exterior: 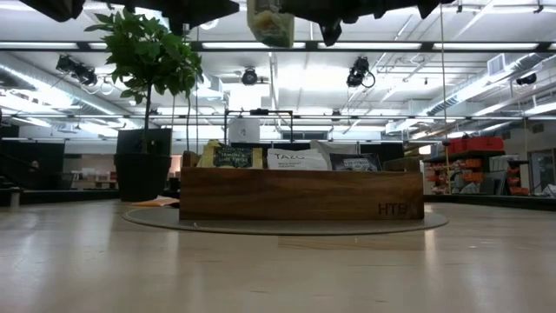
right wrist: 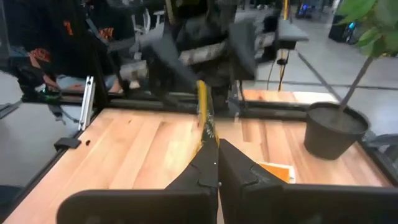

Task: Pick & Place Tea
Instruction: Put the yellow tea bag into the left section of the wooden organizer

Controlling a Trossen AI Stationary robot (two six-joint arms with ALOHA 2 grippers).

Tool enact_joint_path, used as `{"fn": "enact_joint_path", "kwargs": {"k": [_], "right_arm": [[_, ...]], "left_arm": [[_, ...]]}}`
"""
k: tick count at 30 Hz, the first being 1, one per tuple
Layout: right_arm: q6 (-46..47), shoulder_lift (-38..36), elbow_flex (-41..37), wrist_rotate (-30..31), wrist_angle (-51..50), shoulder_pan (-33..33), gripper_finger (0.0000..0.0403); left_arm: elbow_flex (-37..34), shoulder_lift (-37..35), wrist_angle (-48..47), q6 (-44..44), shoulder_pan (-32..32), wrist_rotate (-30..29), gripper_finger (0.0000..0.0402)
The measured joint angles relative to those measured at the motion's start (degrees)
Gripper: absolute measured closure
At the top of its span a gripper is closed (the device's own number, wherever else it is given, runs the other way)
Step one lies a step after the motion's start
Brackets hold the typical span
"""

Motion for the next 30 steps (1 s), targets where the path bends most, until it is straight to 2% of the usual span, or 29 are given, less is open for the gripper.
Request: {"fn": "enact_joint_path", "kwargs": {"k": [9,18,24,30], "right_arm": [[1.0,3.3,0.0,4.5,4.4,0.4,0.0403],[2.6,4.7,0.0,4.3,7.5,0.7,0.0403],[3.5,5.4,0.0,4.3,7.5,1.4,0.0403],[4.0,6.0,0.0,4.3,8.2,1.7,0.0403]], "left_arm": [[0.0,-2.3,-7.8,-11.3,0.1,0.5,0.0203],[1.5,-2.3,-9.7,-11.5,0.1,1.5,0.024],[1.5,-2.3,-11.8,-12.5,0.1,1.5,0.0297],[1.5,-2.3,-13.8,-13.0,0.1,2.9,0.0384]]}}
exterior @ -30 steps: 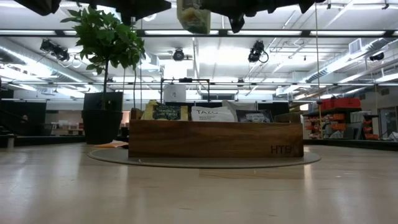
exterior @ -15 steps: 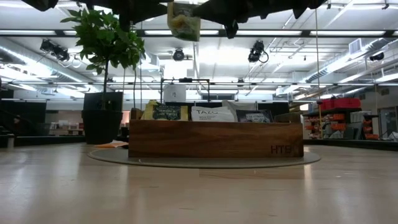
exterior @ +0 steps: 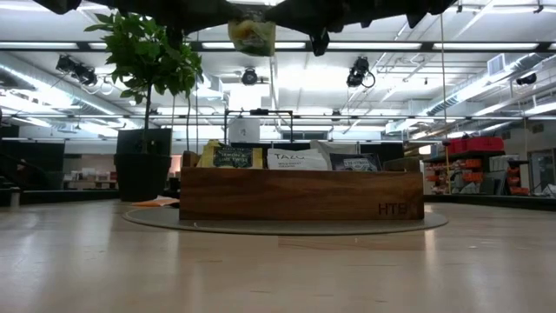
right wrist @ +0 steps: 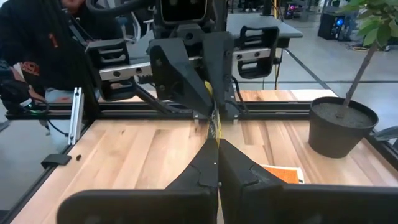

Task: Pick & Place Tea
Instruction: Put the yellow tea bag into the left section of the wooden organizer

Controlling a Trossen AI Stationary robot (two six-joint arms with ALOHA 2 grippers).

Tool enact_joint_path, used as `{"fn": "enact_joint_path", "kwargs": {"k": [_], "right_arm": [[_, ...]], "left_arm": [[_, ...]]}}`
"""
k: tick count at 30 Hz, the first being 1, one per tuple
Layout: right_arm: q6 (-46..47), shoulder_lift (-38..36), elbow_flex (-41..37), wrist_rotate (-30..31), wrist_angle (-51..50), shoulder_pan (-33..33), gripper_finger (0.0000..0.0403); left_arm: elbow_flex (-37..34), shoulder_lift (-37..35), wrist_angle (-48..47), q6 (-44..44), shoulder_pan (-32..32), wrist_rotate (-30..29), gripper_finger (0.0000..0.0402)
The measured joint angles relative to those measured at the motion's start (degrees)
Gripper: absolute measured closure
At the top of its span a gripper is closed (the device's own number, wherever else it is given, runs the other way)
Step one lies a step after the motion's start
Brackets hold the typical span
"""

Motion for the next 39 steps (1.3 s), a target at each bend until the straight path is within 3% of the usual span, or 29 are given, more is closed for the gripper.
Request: {"fn": "enact_joint_path", "kwargs": {"k": [15,29,33,39], "right_arm": [[0.4,0.1,0.0,-1.8,-0.4,0.1,0.0399],[0.0,-0.8,0.0,-0.9,0.7,-0.2,0.03],[0.4,-2.0,0.0,0.0,-1.0,-0.5,0.028],[0.9,-2.1,0.0,3.6,-2.5,-0.5,0.0271]], "left_arm": [[0.1,0.4,-2.2,-4.1,-3.1,0.3,0.04],[-0.2,0.5,-7.3,-7.1,-9.6,-6.1,0.0401],[-2.0,2.5,-6.9,-10.4,-11.8,-11.2,0.0401],[-4.7,9.6,3.4,-13.1,-12.7,-12.9,0.0401]]}}
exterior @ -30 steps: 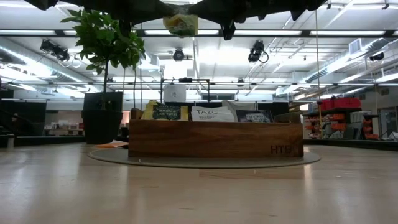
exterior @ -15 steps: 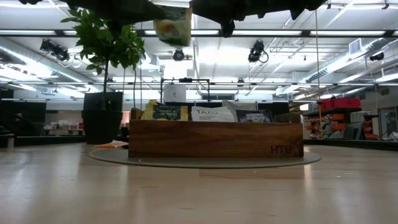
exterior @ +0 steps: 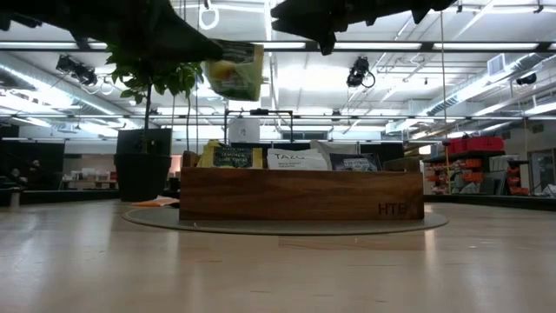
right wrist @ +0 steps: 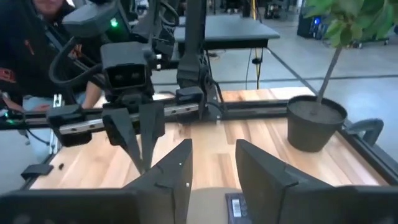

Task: Pick & Place Tea
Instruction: Put the yellow tea bag into the left section of the wooden organizer

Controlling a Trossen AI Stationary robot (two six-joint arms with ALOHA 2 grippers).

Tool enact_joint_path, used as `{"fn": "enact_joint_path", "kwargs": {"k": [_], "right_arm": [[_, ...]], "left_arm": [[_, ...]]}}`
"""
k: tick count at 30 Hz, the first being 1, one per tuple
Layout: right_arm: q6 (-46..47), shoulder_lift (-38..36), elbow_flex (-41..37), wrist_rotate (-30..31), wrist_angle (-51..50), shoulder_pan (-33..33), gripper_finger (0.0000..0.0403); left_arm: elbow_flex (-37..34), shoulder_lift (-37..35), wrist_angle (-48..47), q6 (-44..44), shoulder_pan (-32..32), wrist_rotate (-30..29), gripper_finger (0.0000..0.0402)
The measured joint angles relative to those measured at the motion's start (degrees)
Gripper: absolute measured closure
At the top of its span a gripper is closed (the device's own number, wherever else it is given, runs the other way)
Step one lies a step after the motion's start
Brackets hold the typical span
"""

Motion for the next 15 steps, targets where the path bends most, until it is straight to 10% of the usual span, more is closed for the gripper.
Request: {"fn": "enact_joint_path", "kwargs": {"k": [15], "right_arm": [[2.8,0.0,0.0,0.2,-2.4,0.1,0.0273]], "left_arm": [[-0.1,14.5,6.2,-4.7,-0.6,-4.8,0.0401]]}}
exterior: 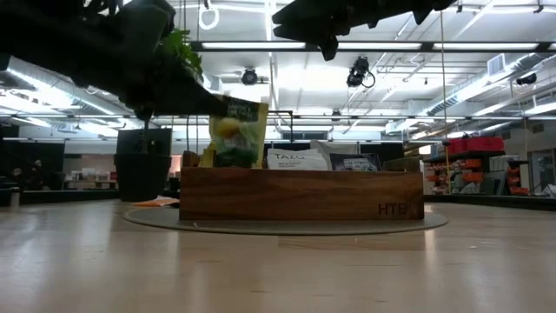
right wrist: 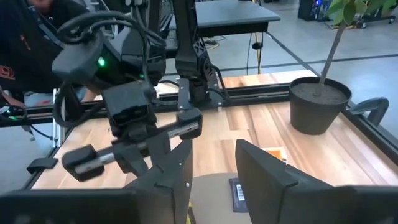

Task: Pick & Place Tea
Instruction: Put the yellow tea bag into the left section of the wooden organizer

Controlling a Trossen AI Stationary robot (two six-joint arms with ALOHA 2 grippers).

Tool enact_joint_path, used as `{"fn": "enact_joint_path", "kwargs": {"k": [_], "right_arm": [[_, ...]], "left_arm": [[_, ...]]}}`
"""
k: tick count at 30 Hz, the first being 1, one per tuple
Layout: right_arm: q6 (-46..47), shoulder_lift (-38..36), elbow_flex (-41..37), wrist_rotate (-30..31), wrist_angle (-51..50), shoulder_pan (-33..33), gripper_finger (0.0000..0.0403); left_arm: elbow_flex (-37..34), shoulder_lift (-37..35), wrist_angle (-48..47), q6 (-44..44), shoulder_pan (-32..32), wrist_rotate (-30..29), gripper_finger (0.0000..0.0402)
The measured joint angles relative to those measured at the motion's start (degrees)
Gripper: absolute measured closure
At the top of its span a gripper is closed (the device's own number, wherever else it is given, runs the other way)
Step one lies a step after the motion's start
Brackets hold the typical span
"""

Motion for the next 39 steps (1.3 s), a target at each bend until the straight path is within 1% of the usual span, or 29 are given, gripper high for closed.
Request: {"fn": "enact_joint_path", "kwargs": {"k": [4,7,17,20,26,31,39], "right_arm": [[0.4,0.0,0.0,0.0,0.1,0.0,0.0273],[0.4,0.0,0.0,0.0,0.0,0.0,0.0273],[0.4,0.0,0.0,0.2,0.4,0.0,0.0273],[0.3,0.0,0.0,1.2,0.5,0.0,0.0273],[0.3,0.0,0.0,1.2,0.5,0.0,0.0273],[0.3,0.0,0.0,1.2,0.5,0.0,0.0273],[0.9,0.0,0.0,0.6,0.4,0.0,0.0273]], "left_arm": [[0.0,2.0,-0.1,-3.2,0.0,0.0,0.0401],[0.0,2.1,-0.4,-4.7,-0.3,0.1,0.0401],[0.0,2.3,-3.5,-5.9,-0.4,0.3,0.0401],[0.0,2.3,-3.6,-6.2,-0.4,0.3,0.0401],[0.0,2.3,-4.4,-6.2,-0.3,0.4,0.0398],[0.0,2.3,-4.4,-6.2,-0.3,0.4,0.0384],[0.0,2.3,-4.4,-6.1,-0.2,-1.3,0.0343]]}}
